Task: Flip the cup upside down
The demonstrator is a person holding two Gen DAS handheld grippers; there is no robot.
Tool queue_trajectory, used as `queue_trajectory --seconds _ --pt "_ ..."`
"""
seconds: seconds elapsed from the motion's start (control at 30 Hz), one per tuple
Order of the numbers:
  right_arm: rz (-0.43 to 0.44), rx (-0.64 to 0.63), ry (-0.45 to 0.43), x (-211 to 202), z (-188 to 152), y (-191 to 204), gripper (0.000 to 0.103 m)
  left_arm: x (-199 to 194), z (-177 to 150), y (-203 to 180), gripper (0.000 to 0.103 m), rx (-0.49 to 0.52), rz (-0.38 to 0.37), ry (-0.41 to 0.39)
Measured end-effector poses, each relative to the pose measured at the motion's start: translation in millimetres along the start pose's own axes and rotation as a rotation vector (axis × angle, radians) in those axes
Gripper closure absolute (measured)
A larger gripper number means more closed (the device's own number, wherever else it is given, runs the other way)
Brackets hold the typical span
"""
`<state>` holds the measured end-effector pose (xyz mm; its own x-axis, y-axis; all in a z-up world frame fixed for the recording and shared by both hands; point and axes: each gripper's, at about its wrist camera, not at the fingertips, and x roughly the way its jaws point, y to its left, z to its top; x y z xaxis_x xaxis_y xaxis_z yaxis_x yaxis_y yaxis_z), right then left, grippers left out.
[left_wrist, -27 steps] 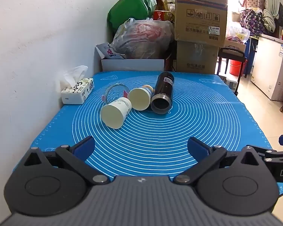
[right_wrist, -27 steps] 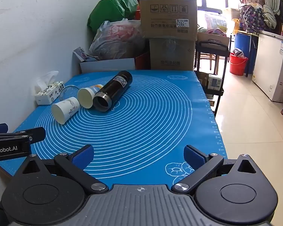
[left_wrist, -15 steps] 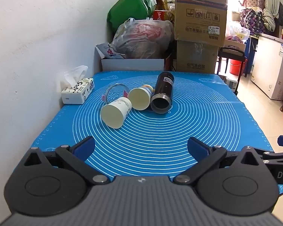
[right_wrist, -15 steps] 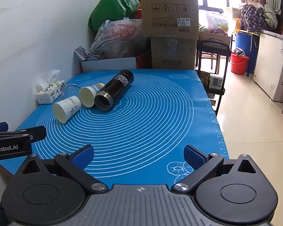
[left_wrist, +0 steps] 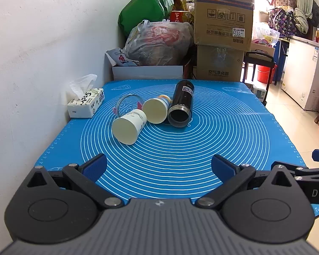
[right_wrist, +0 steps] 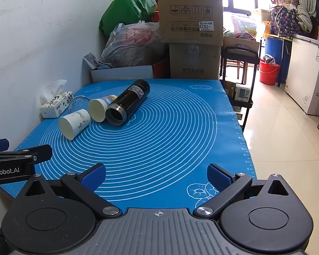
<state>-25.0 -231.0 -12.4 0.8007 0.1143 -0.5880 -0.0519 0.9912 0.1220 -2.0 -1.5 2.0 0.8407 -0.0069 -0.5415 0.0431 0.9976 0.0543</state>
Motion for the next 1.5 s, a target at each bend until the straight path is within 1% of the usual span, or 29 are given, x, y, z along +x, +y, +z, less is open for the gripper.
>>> queue_trajectory --seconds 1.5 --pt "-0.001 -0.007 0.002 -0.7 3.9 1.3 0.0 0.9 -3.7 -4.1 0.0 0.005 -0.006 0.003"
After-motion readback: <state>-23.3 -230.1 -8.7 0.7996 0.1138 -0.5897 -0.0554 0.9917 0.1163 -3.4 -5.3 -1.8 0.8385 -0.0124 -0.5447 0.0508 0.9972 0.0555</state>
